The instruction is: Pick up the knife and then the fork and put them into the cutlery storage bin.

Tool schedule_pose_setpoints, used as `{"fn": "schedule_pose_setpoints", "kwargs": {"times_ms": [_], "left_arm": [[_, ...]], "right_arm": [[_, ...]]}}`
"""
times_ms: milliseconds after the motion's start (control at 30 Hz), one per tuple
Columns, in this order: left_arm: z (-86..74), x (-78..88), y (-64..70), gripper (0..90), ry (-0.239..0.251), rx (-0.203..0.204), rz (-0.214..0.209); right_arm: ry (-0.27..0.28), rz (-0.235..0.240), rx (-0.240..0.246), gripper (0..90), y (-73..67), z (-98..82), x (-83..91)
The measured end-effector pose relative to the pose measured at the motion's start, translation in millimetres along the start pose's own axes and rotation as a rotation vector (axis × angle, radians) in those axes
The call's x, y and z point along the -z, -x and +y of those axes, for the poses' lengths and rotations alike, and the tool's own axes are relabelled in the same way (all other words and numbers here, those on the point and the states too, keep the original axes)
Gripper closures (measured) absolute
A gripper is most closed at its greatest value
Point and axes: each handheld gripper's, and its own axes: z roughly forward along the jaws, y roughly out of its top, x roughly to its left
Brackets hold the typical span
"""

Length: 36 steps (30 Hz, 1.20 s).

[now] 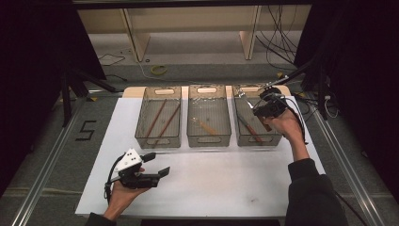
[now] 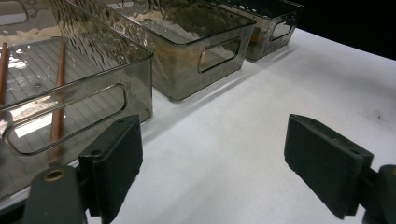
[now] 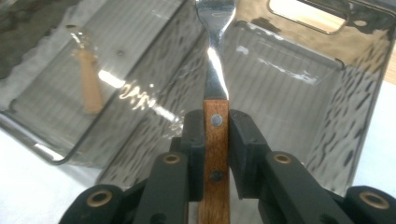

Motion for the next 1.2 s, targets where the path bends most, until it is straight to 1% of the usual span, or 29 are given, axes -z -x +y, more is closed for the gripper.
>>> {"fn": "schedule_pose_setpoints", "kwargs": {"times_ms": [267,567,700,1133,1200], "left_arm": [[0.1,0.1,0.1,18.8,0.0,0.0,-0.001],[0.1,0.1,-0.1,18.8,0.001,0.0,-0.001],[0.2,0.2,0.1,18.8,0.001,0.0,-0.001],[0.3,0.5,0.1,18.8,0.001,0.0,-0.002],[0.3,0.5,0.1,18.8,0.001,-0.001,-0.002]], "right_arm": [[-0.034,-0.027,-0.029,77.9,7.9,5.7,-9.9],[-0.069,-0.047,-0.055,77.8,15.6,4.8,-20.6],[-0.075,-0.051,-0.065,77.8,17.7,3.9,-24.3],[-0.098,-0.055,-0.056,77.8,15.8,-0.6,-33.6],[-0.109,-0.056,-0.054,77.8,15.9,-2.3,-36.0]]}}
